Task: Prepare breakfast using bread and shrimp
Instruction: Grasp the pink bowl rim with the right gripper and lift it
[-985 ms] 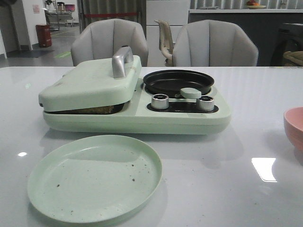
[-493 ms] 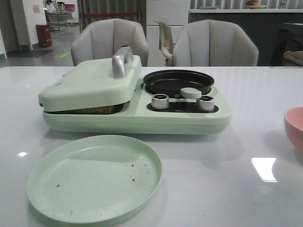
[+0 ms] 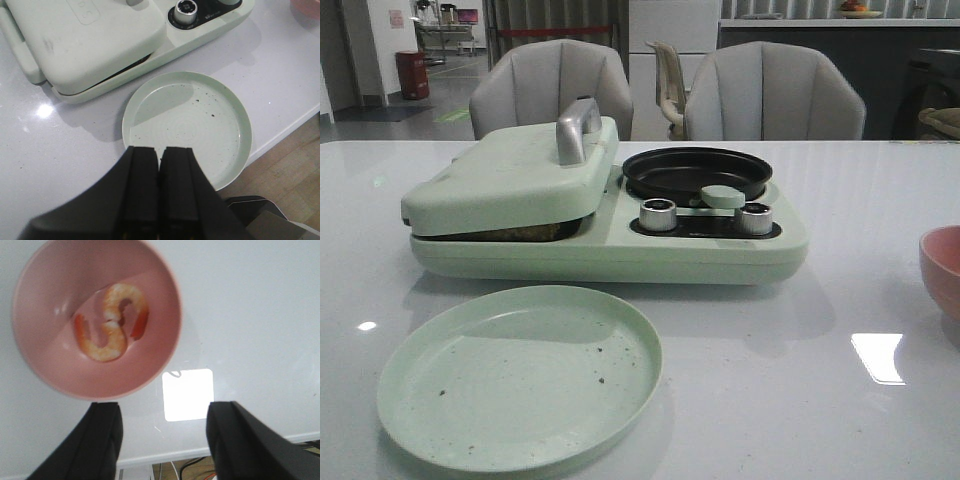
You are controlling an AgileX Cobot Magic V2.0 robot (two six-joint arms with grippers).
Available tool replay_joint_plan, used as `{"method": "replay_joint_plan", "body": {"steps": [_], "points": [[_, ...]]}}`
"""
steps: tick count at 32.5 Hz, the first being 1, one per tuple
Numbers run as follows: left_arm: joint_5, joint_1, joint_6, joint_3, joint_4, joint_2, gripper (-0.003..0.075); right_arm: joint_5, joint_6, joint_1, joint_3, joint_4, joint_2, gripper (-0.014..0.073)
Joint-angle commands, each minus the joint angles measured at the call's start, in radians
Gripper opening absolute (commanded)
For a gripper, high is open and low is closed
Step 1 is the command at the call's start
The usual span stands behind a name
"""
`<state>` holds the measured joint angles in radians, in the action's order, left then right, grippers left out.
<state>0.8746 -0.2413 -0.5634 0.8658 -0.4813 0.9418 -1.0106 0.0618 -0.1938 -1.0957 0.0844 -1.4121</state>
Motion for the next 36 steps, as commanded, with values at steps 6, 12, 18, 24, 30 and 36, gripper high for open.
{"method": "replay_joint_plan", "body": {"steps": [6,12,18,24,30,36], "points": [[-0.047,-0.006,0.005,0.024,-0.037,-0.015,0.0101,0.197,-0.008,-0.026,-0.051,-0.004,-0.124,0.0486],[-0.047,-0.006,0.005,0.024,-0.037,-0.015,0.0101,0.271,-0.008,-0.026,-0.051,0.035,-0.19,0.0484],[-0.047,-0.006,0.005,0.024,-0.037,-0.015,0.0101,0.337,-0.008,-0.026,-0.051,0.045,-0.255,0.0484],[-0.047,-0.006,0.005,0.024,-0.037,-0.015,0.0101,0.36,-0.008,-0.026,-0.051,0.045,-0.306,0.0484],[-0.051,-0.006,0.005,0.024,-0.037,-0.015,0.0101,0.352,-0.008,-0.026,-0.051,0.045,-0.325,0.0416],[-0.051,-0.006,0.005,0.024,-0.037,-0.015,0.0101,0.353,-0.008,-0.026,-0.051,0.045,-0.325,0.0183]]}}
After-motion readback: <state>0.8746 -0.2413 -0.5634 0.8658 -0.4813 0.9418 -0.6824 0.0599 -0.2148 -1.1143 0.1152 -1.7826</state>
